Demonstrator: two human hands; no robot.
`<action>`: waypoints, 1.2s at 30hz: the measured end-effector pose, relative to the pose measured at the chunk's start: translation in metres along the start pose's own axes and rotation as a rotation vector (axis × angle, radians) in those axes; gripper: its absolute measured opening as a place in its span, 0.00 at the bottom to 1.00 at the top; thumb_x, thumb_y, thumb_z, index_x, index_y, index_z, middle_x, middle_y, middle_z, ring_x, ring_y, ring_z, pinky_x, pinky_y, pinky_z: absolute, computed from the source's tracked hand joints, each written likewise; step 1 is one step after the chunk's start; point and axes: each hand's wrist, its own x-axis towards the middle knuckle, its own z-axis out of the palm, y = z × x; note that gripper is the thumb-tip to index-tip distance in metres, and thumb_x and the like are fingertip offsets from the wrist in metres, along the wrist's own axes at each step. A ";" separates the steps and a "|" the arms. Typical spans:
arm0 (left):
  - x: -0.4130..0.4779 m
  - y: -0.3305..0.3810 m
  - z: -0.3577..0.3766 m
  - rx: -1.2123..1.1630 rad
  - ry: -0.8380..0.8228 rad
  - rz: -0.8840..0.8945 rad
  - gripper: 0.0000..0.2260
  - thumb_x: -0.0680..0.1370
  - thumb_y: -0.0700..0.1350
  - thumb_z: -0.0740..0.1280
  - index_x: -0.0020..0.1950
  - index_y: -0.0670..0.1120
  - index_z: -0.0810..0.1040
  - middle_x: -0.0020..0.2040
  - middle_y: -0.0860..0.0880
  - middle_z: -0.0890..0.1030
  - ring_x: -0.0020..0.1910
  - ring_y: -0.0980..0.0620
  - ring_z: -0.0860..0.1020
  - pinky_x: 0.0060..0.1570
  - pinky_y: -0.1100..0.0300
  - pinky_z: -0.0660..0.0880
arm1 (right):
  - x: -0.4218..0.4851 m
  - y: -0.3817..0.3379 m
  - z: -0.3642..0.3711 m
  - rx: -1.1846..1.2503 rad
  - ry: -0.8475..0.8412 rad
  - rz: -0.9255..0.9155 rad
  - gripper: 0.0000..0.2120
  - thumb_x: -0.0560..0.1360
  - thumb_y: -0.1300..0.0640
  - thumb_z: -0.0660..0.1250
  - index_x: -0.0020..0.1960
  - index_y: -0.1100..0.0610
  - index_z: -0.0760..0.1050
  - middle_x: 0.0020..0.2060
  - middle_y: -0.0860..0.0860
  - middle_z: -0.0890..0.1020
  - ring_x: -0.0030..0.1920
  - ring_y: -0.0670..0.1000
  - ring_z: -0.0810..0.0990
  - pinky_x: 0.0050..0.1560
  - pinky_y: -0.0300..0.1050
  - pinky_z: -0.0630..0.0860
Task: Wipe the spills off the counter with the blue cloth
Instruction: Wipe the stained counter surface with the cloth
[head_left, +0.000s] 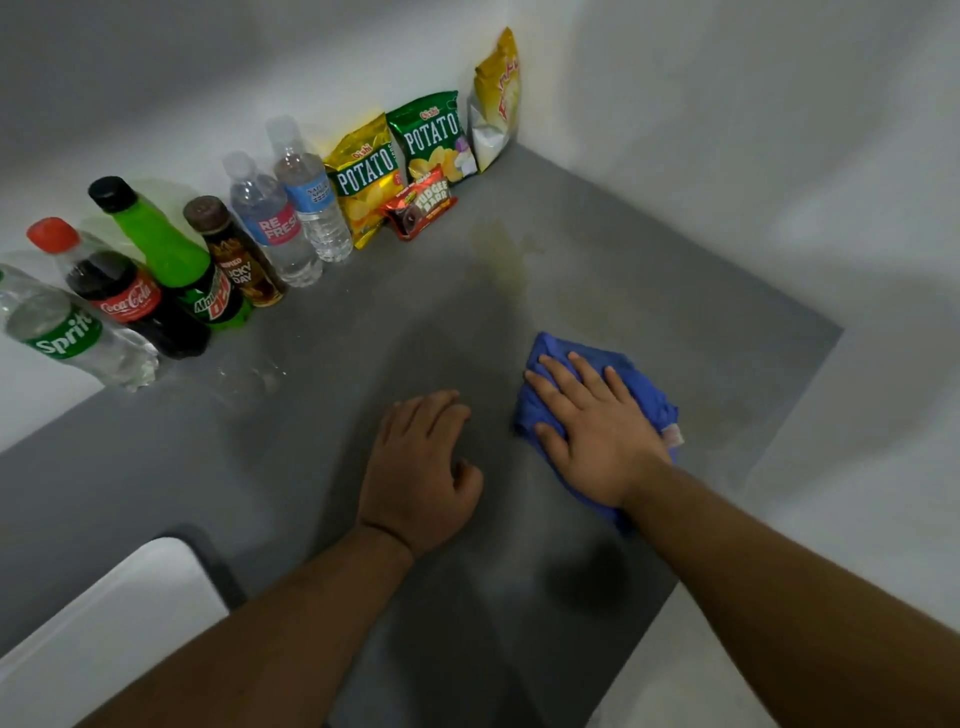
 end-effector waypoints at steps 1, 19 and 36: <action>-0.002 0.007 0.003 -0.013 -0.002 -0.006 0.24 0.69 0.45 0.68 0.65 0.41 0.79 0.70 0.42 0.78 0.68 0.38 0.76 0.71 0.39 0.69 | -0.004 -0.011 0.004 0.023 0.014 0.060 0.31 0.84 0.39 0.45 0.85 0.45 0.45 0.84 0.45 0.45 0.84 0.52 0.40 0.82 0.58 0.40; -0.063 0.028 0.031 0.070 -0.014 -0.047 0.25 0.71 0.49 0.60 0.65 0.43 0.79 0.70 0.41 0.76 0.69 0.37 0.74 0.74 0.37 0.65 | -0.091 -0.023 0.029 0.046 -0.010 0.132 0.33 0.83 0.35 0.42 0.85 0.46 0.44 0.84 0.46 0.43 0.83 0.53 0.37 0.82 0.61 0.40; -0.024 0.036 0.051 0.103 -0.009 -0.076 0.23 0.72 0.52 0.63 0.64 0.41 0.78 0.66 0.40 0.77 0.65 0.36 0.74 0.69 0.41 0.70 | -0.083 0.047 0.033 0.041 0.000 -0.016 0.32 0.83 0.36 0.46 0.85 0.45 0.49 0.85 0.48 0.49 0.84 0.54 0.41 0.82 0.61 0.42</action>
